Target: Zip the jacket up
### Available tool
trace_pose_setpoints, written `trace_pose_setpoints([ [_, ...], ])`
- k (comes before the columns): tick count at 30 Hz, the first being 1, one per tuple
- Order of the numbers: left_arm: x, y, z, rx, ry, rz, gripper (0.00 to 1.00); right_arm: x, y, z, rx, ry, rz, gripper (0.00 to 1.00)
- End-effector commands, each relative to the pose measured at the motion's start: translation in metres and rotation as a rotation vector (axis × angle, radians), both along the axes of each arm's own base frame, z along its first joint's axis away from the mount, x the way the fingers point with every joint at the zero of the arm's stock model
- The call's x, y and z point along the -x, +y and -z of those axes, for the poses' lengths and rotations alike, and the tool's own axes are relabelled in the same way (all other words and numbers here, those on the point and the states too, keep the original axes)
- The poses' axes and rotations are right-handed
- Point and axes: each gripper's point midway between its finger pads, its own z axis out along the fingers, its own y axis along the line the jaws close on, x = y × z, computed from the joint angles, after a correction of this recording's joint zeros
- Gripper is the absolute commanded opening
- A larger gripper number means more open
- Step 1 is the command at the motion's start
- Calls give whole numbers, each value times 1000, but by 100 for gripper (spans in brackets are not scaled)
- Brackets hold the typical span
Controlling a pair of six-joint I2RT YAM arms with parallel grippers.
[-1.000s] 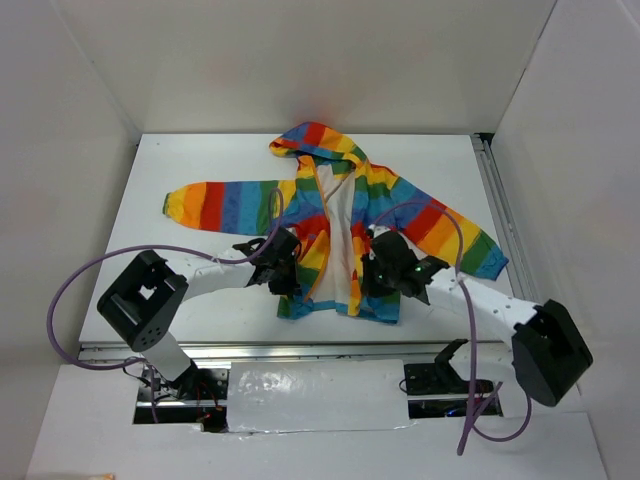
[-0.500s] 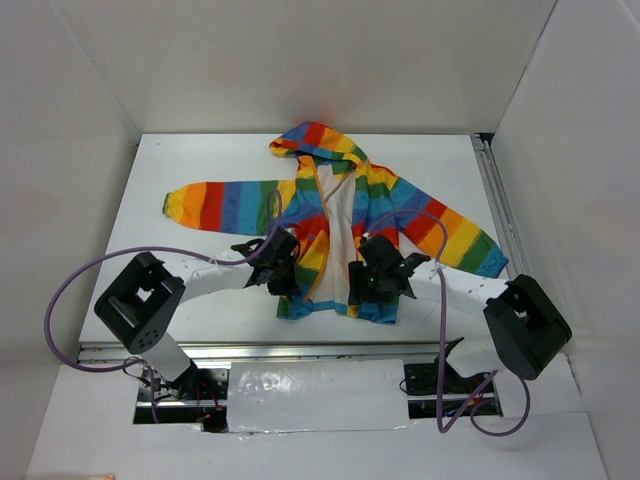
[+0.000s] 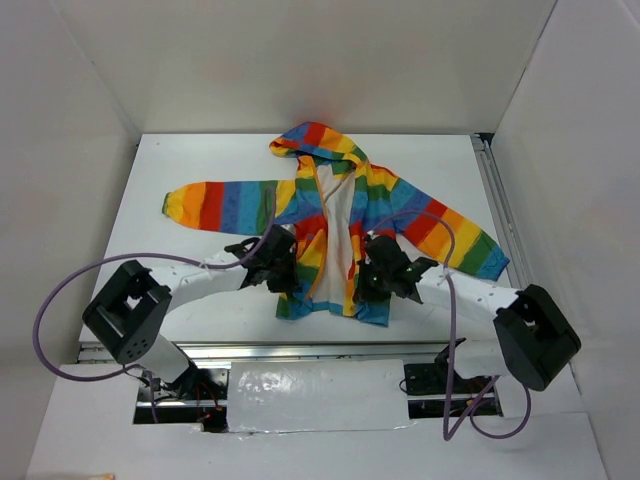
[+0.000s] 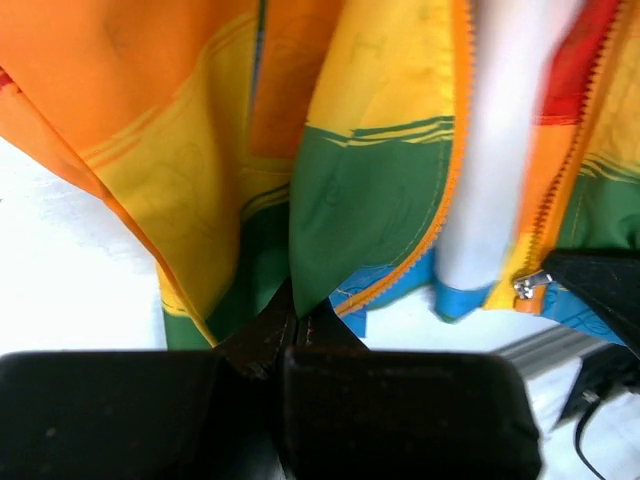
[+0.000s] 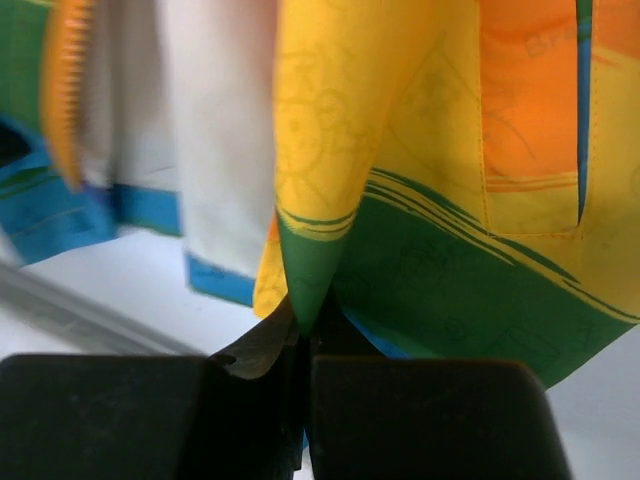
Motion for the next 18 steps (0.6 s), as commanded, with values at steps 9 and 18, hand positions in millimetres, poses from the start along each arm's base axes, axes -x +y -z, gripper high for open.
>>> trace_pose_setpoints([
  [9,7,-29,-88,263,-232,165,0,-30,26,-144,-454,-537,-130,0],
  [18,23,-48,-150,509,-386,182,0,-26,41,-150,-644,-629,-114,0],
])
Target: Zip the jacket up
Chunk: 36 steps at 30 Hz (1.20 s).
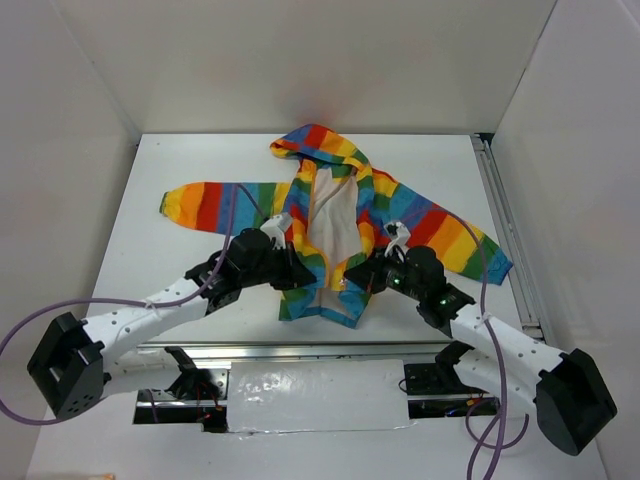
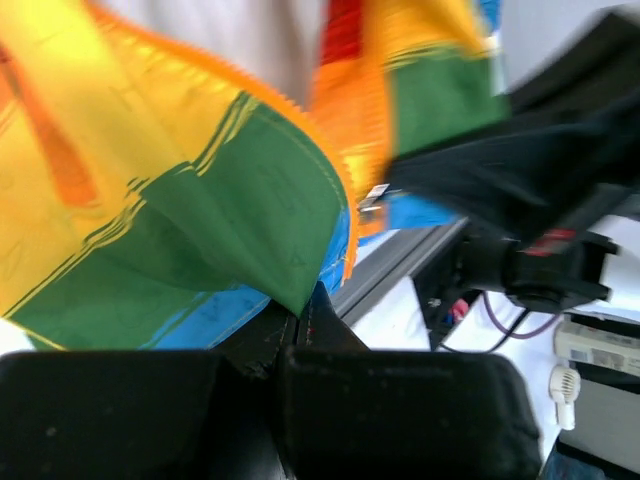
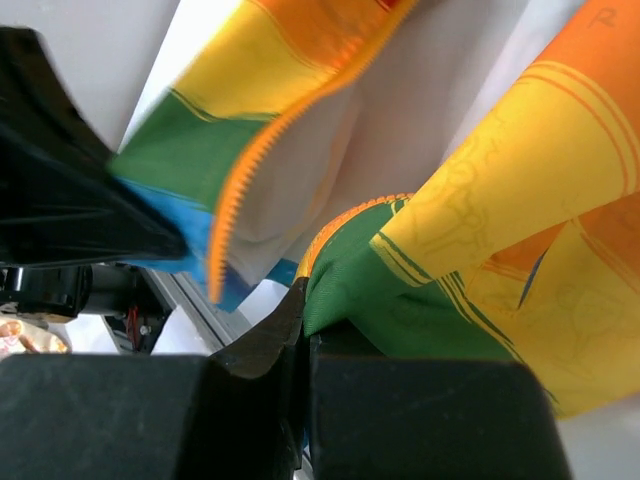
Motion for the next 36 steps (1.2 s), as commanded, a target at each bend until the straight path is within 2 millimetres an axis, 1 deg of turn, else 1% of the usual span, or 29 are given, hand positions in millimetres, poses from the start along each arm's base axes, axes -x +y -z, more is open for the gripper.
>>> trace_pose_setpoints([
  [1,-2,-13,-30,124,-77,-8,0,-3,14,-28,-130,-107,-26,0],
  [2,-5,-14,-30,118,-90,-31,0,-1,15,-26,-141,-93,-23,0],
  [4,-10,-18,-34,134,-124,-51,0,1,16,-28,-171,-93,-20,0],
  [5,-7,-18,-31,129,-120,-46,0,4,16,-25,-173,-81,-24,0],
  [6,-11,-19,-30,128,-130,-58,0,6,17,-30,-199,-92,-29,0],
  [7,-9,-23,-30,137,-144,-50,0,8,17,-30,-222,-75,-26,0],
  [8,-13,-24,-27,134,-158,-60,0,10,17,-33,-243,-78,-29,0],
  [10,-14,-27,-27,144,-163,-70,0,13,18,-32,-263,-46,-24,0],
  [12,-19,-29,-28,154,-169,-93,0,15,17,-31,-262,-40,-25,0],
  [13,-19,-29,-29,160,-171,-96,0,17,17,-28,-255,-27,-25,0],
  [16,-18,-31,-31,188,-168,-104,0,18,15,-27,-266,-21,-17,0],
  [18,-17,-29,-29,197,-173,-107,0,17,13,-27,-268,-19,-7,0],
  [19,-17,-29,-34,212,-193,-103,0,17,13,-26,-262,-13,-5,0],
  [20,-16,-28,-32,215,-192,-105,0,17,13,-26,-260,-10,2,0],
  [22,-20,-24,-36,220,-215,-133,0,15,12,-23,-246,0,9,0],
  [23,-19,-23,-34,219,-219,-131,0,15,12,-22,-244,4,13,0],
  [25,-16,-23,-40,238,-250,-112,0,14,10,-22,-249,12,21,0],
  [26,-14,-22,-37,236,-252,-106,0,13,10,-21,-250,17,28,0],
  [30,-9,-17,-41,263,-265,-108,0,9,8,-17,-234,37,45,0],
  [32,-8,-15,-39,266,-261,-111,0,9,9,-17,-241,44,36,0],
  [33,-7,-14,-42,274,-264,-112,0,10,11,-20,-252,39,20,0],
  [36,-6,-14,-40,282,-250,-122,0,12,15,-24,-270,31,-5,0],
])
